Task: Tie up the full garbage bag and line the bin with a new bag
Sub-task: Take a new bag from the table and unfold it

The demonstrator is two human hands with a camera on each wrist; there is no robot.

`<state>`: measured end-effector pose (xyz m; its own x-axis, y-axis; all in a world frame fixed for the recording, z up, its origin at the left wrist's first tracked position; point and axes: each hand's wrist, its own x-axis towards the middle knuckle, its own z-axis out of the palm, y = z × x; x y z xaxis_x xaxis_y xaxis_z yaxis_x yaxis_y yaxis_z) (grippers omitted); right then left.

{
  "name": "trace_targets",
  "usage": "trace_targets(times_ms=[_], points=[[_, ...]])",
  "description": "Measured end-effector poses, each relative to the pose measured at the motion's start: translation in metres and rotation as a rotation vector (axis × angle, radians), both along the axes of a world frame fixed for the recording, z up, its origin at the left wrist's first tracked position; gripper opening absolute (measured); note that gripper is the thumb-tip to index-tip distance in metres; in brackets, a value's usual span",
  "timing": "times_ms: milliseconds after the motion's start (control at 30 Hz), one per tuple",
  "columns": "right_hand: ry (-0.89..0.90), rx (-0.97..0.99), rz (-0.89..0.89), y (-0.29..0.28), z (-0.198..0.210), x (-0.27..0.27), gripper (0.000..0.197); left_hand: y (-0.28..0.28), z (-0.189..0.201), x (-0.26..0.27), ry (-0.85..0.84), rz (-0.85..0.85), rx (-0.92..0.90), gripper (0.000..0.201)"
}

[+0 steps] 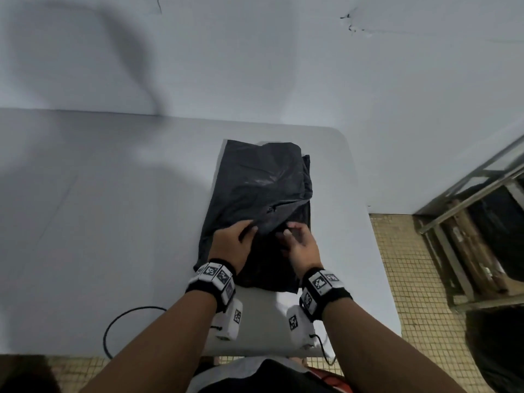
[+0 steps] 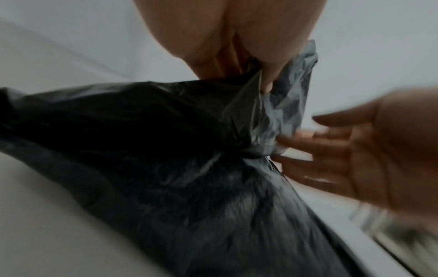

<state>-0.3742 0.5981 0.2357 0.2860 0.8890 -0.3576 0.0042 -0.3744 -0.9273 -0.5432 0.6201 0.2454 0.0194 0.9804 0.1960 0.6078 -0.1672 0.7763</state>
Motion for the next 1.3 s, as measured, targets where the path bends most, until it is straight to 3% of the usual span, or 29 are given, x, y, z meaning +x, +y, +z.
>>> trace_targets(times_ms=[67, 133, 200, 367, 433, 500, 600, 800, 900, 1033, 1200, 1300], points=[[-0.488, -0.089, 0.429, -0.009, -0.018, -0.008, 0.044, 0.005, 0.007, -0.013, -0.071, 0.111, -0.016, 0.019], [-0.696, -0.201, 0.671, -0.014, -0.031, -0.015, 0.061, 0.008, 0.012, -0.026, -0.116, 0.205, -0.016, 0.017], [-0.776, -0.295, 0.68, -0.015, -0.037, -0.019, 0.063, 0.01, 0.017, -0.041, -0.165, 0.283, -0.015, 0.017], [-0.985, -0.526, 0.38, -0.004, -0.022, -0.035, 0.059, 0.008, 0.022, -0.073, -0.306, 0.437, -0.034, 0.027], [-0.999, -0.422, 0.411, 0.001, -0.021, -0.048, 0.063, 0.005, 0.024, -0.084, -0.331, 0.476, -0.038, 0.032], [-0.953, -0.282, 0.586, 0.002, -0.026, -0.065, 0.064, 0.0, 0.024, -0.095, -0.357, 0.513, -0.045, 0.036], [-0.895, -0.357, 0.751, -0.001, -0.037, -0.084, 0.059, -0.007, 0.021, -0.112, -0.426, 0.57, -0.066, 0.034], [-0.923, -0.546, 0.618, 0.012, -0.031, -0.097, 0.045, -0.017, 0.008, -0.153, -0.503, 0.711, -0.099, 0.034], [-0.981, -0.52, 0.553, 0.021, -0.024, -0.122, 0.057, -0.024, -0.002, -0.171, -0.496, 0.774, -0.126, 0.038], [-0.944, -0.324, 0.687, 0.013, -0.029, -0.158, 0.065, -0.031, -0.022, -0.196, -0.543, 0.852, -0.237, 0.037], [-0.913, -0.436, 0.723, 0.009, -0.039, -0.175, 0.059, -0.045, -0.051, -0.224, -0.564, 0.931, -0.415, 0.042], [-0.966, -0.484, 0.742, 0.01, -0.041, -0.179, 0.069, -0.051, -0.068, -0.232, -0.648, 0.947, -0.541, 0.037]])
